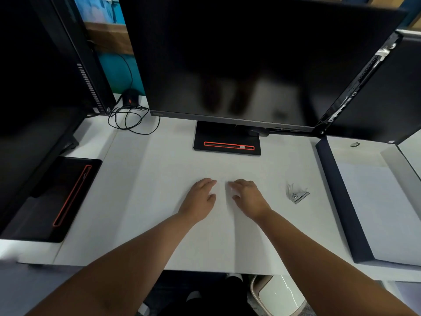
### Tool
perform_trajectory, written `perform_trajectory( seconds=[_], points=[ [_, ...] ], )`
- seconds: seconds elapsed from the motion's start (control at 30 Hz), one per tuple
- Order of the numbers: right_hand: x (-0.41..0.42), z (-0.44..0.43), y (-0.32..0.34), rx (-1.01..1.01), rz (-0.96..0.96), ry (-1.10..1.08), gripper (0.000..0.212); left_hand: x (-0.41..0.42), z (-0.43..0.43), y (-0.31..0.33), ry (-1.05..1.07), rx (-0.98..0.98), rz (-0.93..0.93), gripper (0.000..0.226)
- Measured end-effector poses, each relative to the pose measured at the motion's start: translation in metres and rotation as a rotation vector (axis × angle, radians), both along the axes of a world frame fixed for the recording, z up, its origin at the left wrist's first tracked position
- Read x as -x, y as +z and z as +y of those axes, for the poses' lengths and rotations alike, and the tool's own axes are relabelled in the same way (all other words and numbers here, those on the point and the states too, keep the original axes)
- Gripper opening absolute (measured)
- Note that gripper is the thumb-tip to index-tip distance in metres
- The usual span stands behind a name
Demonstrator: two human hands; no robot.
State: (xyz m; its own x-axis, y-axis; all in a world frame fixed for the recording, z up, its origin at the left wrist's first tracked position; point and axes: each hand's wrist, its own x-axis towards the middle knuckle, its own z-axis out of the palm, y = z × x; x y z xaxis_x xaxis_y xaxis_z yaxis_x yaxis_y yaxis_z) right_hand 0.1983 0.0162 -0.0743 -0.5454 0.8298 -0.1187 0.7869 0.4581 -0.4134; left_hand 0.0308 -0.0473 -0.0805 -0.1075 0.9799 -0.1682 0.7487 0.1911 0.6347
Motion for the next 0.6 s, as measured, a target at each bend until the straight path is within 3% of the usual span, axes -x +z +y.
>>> perform_trajectory(
  seconds=[0.27,0.5,0.6],
  points=[
    [0.007,0.003,0.003,-0.014,0.009,-0.069,0.026,-0.006,0.007,0.005,0.051,-0.069,-0.123,0.041],
    [0.015,0.003,0.005,-0.012,-0.077,-0.113,0.022,-0.014,0.017,0.005,0.199,-0.059,-0.399,0.037],
    [0.017,0.005,0.003,0.003,-0.088,-0.144,0.025,-0.016,0.024,0.006,0.442,-0.044,-0.729,0.029]
  ],
)
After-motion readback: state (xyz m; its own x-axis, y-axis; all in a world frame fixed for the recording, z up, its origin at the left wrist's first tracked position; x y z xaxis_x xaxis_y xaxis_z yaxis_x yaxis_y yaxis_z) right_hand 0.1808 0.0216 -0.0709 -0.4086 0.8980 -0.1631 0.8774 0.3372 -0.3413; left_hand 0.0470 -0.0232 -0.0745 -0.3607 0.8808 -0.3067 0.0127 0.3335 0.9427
